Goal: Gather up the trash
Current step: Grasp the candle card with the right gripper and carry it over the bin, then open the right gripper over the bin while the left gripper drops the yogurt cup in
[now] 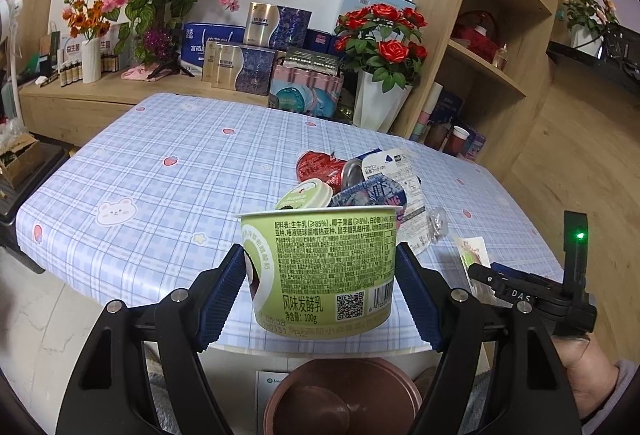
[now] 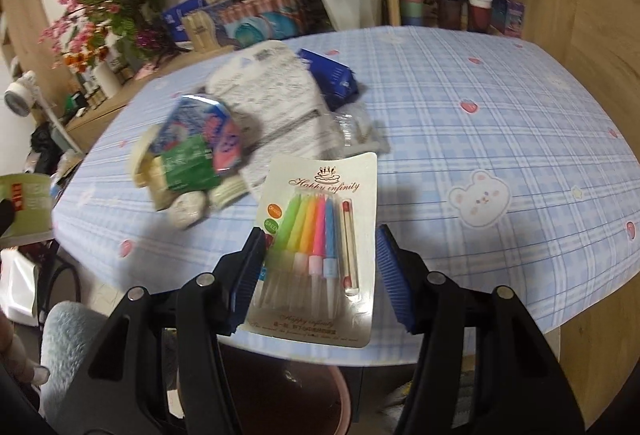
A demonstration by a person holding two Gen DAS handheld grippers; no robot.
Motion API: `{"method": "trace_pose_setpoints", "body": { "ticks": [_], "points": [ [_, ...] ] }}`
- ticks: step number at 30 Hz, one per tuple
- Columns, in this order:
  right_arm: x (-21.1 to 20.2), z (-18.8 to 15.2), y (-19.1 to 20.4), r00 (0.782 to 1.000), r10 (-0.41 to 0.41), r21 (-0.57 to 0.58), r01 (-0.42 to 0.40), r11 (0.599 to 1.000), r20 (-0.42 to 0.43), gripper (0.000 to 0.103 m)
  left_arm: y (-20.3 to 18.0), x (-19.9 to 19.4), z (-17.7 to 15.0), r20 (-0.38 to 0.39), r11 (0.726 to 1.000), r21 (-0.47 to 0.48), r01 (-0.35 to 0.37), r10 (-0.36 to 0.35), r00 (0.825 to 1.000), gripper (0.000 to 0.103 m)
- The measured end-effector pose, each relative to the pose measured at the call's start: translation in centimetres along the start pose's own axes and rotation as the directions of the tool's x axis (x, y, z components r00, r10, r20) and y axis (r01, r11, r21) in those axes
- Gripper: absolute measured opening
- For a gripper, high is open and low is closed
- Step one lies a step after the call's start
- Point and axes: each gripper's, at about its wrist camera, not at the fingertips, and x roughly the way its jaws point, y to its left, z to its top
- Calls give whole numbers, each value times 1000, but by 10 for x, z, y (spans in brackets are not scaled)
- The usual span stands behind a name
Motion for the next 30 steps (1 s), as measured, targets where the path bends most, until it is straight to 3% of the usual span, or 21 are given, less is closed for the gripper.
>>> {"method": "trace_pose_setpoints", "body": {
  "ticks": [10, 22, 30],
  "points": [
    [-24, -36, 20, 994, 111, -20, -111, 994, -17, 57, -14, -21, -19, -13, 999, 32, -4, 5, 1000, 73],
    [-30, -95, 44, 974, 176, -80, -189, 979, -143, 58, -28, -27, -45, -46, 999, 39, 11, -9, 999, 73],
    [-26, -109, 48, 959, 204, -71, -222, 973, -196, 65, -31, -26, -54, -57, 999, 49, -2, 5, 998, 74]
  ]
}}
